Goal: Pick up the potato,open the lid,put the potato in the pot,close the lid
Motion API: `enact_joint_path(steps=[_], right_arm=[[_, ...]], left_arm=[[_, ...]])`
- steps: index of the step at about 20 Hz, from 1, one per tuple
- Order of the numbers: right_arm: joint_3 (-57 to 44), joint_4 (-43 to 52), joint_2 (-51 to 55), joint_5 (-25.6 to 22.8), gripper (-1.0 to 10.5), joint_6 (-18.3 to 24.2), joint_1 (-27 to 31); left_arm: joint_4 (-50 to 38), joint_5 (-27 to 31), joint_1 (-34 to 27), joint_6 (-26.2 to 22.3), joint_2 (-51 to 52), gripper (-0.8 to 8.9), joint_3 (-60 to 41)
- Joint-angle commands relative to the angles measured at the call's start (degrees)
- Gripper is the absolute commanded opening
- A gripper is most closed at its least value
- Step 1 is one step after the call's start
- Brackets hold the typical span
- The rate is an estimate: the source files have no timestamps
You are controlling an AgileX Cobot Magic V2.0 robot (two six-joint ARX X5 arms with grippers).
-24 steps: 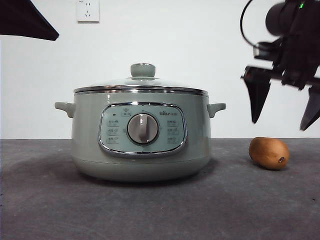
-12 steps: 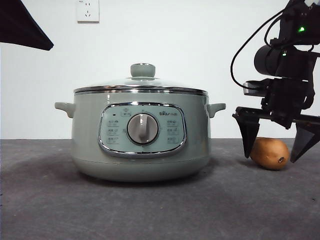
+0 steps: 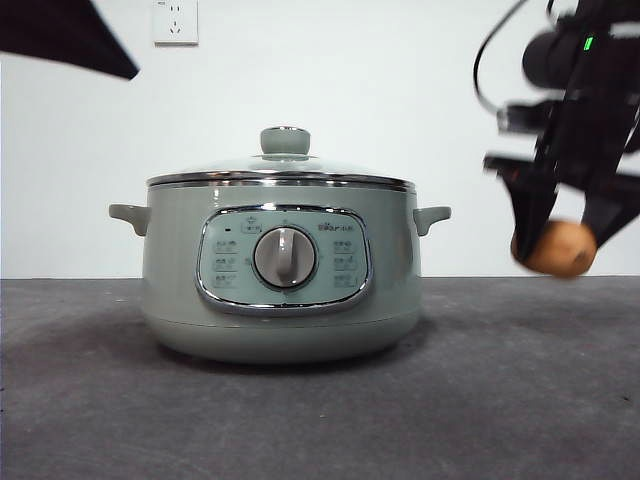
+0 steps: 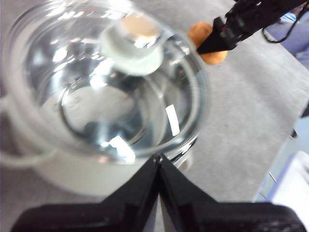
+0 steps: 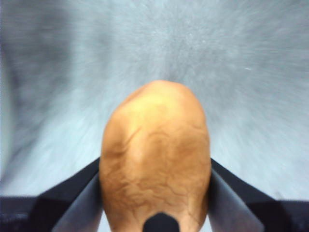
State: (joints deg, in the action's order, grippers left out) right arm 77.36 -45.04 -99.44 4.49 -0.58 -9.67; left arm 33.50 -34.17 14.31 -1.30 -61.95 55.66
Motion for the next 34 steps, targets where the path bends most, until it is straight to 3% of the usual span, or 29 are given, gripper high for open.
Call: enact_joint_path(steps=[1, 5, 6, 8, 9, 11, 21, 24, 32, 34], right_arm=[[-0.04, -2.75, 4.20, -0.02, -0.1, 1.03, 0.00], [-0.04, -10.43, 12.28, 0.00, -0.1, 1.03, -0.04], [-0.04, -12.15, 14.21, 0.07, -0.1, 1.03, -0.07], [-0.04, -15.37, 18.12, 1.09, -0.1, 1.03, -0.07], [-0.04, -17.00, 20.33, 1.70, -0.1, 1.03, -0.07], [-0.04, -19.37, 24.02, 2.84, -0.1, 1.07, -0.07], [-0.04, -26.69, 37.13, 5.55, -0.1, 1.05, -0.11], [-0.04, -27.91, 37.62, 5.57, -0.1, 1.05, -0.13], [-0.04, -28.06, 37.62, 5.57, -0.1, 1.09, -0.13], [-0.04, -28.06, 37.59, 5.57, -0.1, 1.09, -0.13]], left_arm=[[1.79, -0.09, 1.51, -1.03, -3.52, 0.00, 4.02], [4.31, 3.23, 4.72, -1.79, -10.12, 0.07, 10.97], [4.94, 5.20, 5.46, -1.88, -11.85, 0.51, 12.72], [6.36, 8.92, 6.67, -1.92, -15.39, 2.85, 16.31], [7.21, 11.21, 7.30, -1.95, -17.29, 4.54, 18.38], [9.01, 14.84, 8.50, -1.95, -20.83, 5.92, 22.29], [14.23, 22.47, 14.45, -1.92, -37.92, 5.97, 44.26], [15.37, 28.24, 16.76, -1.99, -39.01, 5.97, 44.41], [16.52, 29.53, 18.16, -1.92, -40.57, 5.86, 44.41], [17.84, 29.51, 18.16, -2.01, -40.65, 4.87, 44.41]])
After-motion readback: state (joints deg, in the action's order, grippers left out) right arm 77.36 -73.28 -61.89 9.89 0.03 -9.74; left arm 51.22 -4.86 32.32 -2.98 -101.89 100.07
